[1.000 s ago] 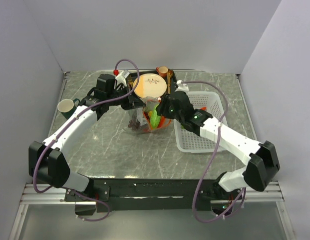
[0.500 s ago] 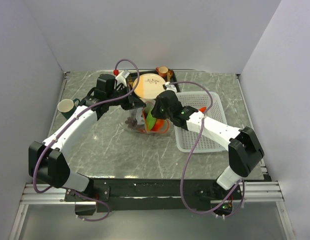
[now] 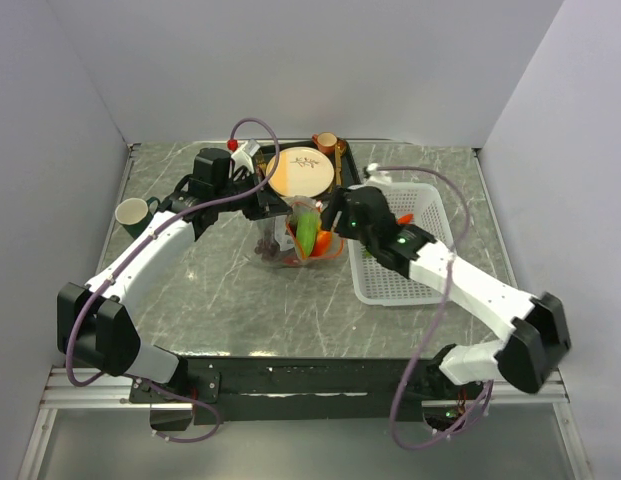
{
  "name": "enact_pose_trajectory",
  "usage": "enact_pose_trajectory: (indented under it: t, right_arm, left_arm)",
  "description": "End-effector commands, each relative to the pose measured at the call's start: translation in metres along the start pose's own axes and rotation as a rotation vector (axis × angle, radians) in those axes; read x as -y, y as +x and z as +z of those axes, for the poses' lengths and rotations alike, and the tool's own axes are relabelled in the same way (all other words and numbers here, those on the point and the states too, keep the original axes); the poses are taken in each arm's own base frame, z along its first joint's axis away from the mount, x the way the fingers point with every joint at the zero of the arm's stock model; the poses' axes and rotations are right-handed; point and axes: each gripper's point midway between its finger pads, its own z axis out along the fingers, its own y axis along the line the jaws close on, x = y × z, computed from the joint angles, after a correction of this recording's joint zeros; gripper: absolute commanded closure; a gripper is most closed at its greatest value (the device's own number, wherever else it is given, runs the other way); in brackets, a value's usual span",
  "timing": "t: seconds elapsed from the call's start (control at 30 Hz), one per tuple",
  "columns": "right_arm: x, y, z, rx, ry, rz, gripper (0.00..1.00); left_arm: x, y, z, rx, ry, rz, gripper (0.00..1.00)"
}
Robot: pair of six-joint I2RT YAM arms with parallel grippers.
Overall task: Place the food in the zip-top bag and seal the zipper
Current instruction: Place the fake vegetable in the zipper food storage bag, then pick up the fake vegetable from the bin.
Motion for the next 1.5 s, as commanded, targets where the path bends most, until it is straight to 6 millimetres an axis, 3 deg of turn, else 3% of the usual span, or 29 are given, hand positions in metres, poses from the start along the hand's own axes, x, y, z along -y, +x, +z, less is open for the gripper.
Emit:
enact_pose_trajectory:
  t: [0.0,0.03,0.07,0.17,0.47,0.5,0.67,0.9,1.13,1.47]
  right_arm:
    - [0.049,-0.025,-0.018,0.099,0.155,0.092,0.21]
    - [0.072,-0.031,-0.016,0.102,0.214,0.138,0.2]
    - [0.088,-0.019,-0.013,0.043,0.246,0.186,0.18]
    - [0.137,-0.011,-0.004,-0.007,0.365,0.258,0.13]
    - [0.181,0.005,0.031,-0.142,0.47,0.304,0.08]
    - [0.183,0.014,0.039,-0.184,0.465,0.32,0.09]
    - [0.191,0.016,0.066,-0.185,0.427,0.399,0.09]
    - [0.201,0.019,0.084,-0.184,0.45,0.403,0.11]
    - [0.214,0.022,0.103,-0.181,0.468,0.403,0.25]
    - [0.223,0.031,0.111,-0.203,0.482,0.367,0.45]
  left_arm:
    - [0.033,-0.02,-0.01,0.059,0.09,0.062,0.99]
    - [0.033,-0.019,-0.009,0.059,0.09,0.061,0.99]
    - [0.032,-0.019,-0.009,0.059,0.09,0.061,0.99]
    - [0.031,-0.018,-0.01,0.06,0.089,0.056,0.99]
    - [0.029,-0.017,-0.008,0.055,0.081,0.053,0.99]
    - [0.028,-0.017,-0.008,0.055,0.077,0.053,0.99]
    - [0.028,-0.019,-0.009,0.057,0.064,0.059,0.99]
    - [0.026,-0.018,-0.006,0.049,0.063,0.051,0.99]
    - [0.025,-0.018,-0.006,0.046,0.056,0.054,0.99]
    - [0.026,-0.018,-0.008,0.048,0.054,0.057,0.99]
